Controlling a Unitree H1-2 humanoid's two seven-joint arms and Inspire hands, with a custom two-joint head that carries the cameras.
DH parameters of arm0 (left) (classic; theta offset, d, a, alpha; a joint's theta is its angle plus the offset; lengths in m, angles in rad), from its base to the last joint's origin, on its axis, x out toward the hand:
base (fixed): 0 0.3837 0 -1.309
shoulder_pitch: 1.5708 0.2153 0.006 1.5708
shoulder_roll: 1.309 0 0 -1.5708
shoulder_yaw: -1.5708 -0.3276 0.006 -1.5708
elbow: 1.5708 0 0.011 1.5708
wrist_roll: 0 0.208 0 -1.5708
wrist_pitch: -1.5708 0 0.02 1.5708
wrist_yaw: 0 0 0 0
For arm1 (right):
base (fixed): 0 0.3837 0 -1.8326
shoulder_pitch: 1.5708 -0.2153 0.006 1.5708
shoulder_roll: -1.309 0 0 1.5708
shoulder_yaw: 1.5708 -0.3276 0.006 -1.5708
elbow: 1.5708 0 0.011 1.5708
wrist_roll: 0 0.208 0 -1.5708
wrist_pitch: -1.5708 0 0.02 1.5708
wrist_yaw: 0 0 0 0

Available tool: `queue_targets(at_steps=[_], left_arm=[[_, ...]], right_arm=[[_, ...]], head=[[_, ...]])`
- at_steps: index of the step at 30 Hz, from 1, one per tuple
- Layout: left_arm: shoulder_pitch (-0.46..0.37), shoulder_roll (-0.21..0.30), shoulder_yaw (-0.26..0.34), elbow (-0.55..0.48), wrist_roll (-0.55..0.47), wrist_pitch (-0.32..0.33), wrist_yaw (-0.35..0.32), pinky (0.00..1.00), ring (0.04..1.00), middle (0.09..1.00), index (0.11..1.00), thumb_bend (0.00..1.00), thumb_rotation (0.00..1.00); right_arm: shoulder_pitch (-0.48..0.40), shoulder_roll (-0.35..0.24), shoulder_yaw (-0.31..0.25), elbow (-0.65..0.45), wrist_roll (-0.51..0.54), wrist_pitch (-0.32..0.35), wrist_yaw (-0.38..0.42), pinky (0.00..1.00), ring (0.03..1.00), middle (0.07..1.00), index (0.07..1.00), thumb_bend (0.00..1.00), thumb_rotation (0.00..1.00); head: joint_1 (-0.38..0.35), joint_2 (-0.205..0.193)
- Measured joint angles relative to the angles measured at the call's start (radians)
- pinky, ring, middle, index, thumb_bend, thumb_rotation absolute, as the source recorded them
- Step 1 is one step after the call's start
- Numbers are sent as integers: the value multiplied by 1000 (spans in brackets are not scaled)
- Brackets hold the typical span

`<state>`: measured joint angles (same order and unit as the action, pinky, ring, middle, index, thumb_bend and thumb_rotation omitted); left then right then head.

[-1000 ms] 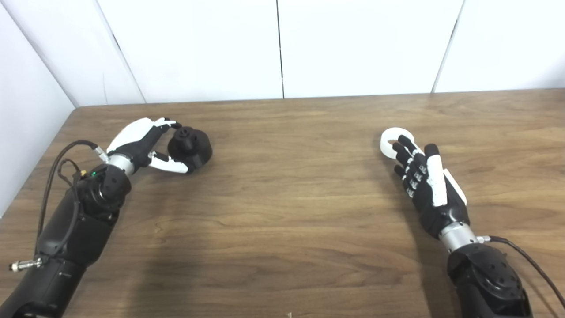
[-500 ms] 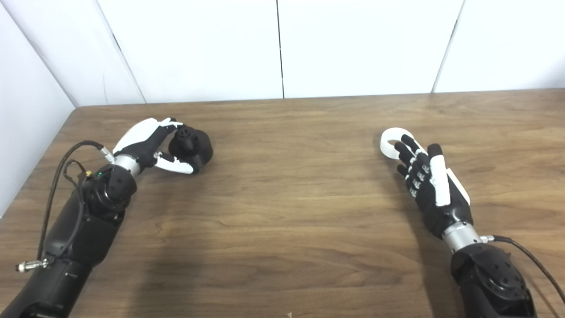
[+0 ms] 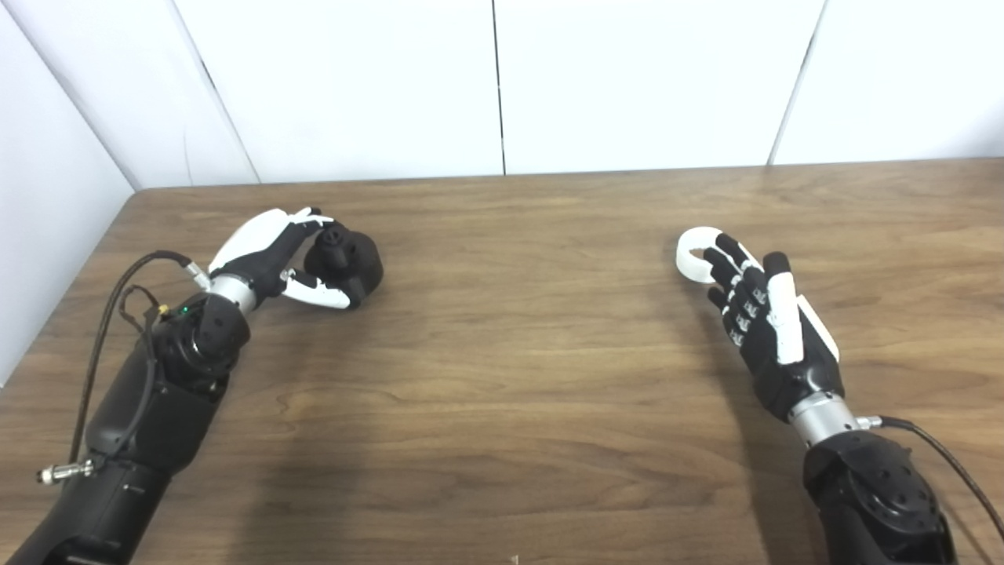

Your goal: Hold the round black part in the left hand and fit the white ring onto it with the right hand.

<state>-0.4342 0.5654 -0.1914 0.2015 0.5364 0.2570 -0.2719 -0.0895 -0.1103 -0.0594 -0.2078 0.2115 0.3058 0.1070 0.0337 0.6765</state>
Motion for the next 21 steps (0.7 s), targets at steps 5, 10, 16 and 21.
queue_targets(at_steps=[5,10,16,21], left_arm=[[0,0,0,0,4,-3,19,997,1000,979,710,858,176],[-3,0,-2,-1,12,3,26,1000,1000,974,681,831,132],[-6,0,-1,-1,12,3,26,1000,1000,969,653,817,96],[-8,-2,0,-1,9,4,26,994,1000,965,640,820,78]], right_arm=[[0,-1,-1,-1,3,0,0,1000,1000,942,956,671,1000],[0,-2,-1,-1,3,0,0,1000,1000,937,954,673,1000],[0,-2,-2,-1,6,2,0,1000,1000,938,954,674,1000],[0,-5,-3,-1,11,14,0,1000,1000,938,951,678,1000]], head=[[2,0],[3,2],[6,2],[8,5]])
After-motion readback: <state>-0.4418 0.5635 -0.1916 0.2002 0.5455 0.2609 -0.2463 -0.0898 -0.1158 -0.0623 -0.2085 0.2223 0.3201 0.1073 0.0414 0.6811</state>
